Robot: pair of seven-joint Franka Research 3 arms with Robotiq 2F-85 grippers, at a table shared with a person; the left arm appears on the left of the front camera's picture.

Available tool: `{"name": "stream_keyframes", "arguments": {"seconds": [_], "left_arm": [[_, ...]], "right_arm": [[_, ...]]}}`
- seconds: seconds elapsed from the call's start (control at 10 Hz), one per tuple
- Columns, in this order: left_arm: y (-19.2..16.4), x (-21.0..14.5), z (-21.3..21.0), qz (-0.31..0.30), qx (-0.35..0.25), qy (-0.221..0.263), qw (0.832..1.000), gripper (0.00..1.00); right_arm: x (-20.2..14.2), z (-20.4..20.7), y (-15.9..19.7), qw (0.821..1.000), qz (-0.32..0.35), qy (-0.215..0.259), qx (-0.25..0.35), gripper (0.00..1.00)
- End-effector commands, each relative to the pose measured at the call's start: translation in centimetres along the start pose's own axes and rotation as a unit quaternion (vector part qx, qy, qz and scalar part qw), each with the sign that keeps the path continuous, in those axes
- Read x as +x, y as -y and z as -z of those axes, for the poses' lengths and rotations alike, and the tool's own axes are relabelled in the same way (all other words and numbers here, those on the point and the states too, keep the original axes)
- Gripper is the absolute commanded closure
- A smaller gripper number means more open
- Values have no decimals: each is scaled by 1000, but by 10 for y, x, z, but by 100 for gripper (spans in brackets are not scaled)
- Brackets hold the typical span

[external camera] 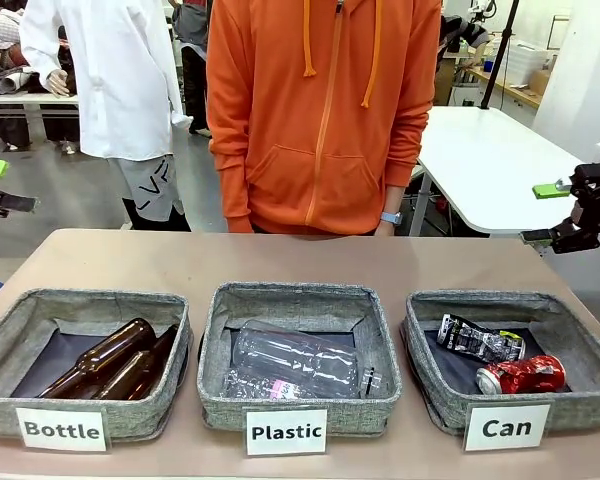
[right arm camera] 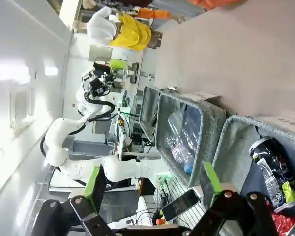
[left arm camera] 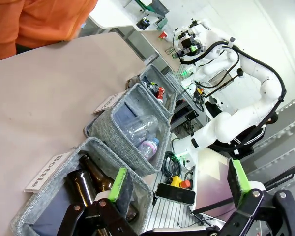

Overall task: Sort the can waste into the basket.
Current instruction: Pick up the can waste from the table and place it in the right Fabric basket.

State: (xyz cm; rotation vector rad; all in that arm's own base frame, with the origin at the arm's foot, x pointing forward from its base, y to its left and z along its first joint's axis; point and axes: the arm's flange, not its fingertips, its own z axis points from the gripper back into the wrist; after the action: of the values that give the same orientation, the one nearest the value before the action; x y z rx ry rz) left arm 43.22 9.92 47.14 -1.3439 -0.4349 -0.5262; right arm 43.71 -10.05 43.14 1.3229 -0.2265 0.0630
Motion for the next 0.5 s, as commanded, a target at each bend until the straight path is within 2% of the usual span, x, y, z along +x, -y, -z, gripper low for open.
{"name": "stream_keyframes", "arguments": {"seconds": [0.0, 0.4], "left_arm": [[3, 0, 0, -1, 3, -3, 1000, 0], [3, 0, 0, -1, 3, -3, 1000, 0]], "right_arm": [[2, -7, 3, 1000, -14, -4, 2, 0], [2, -7, 3, 1000, -14, -4, 2, 0]]}}
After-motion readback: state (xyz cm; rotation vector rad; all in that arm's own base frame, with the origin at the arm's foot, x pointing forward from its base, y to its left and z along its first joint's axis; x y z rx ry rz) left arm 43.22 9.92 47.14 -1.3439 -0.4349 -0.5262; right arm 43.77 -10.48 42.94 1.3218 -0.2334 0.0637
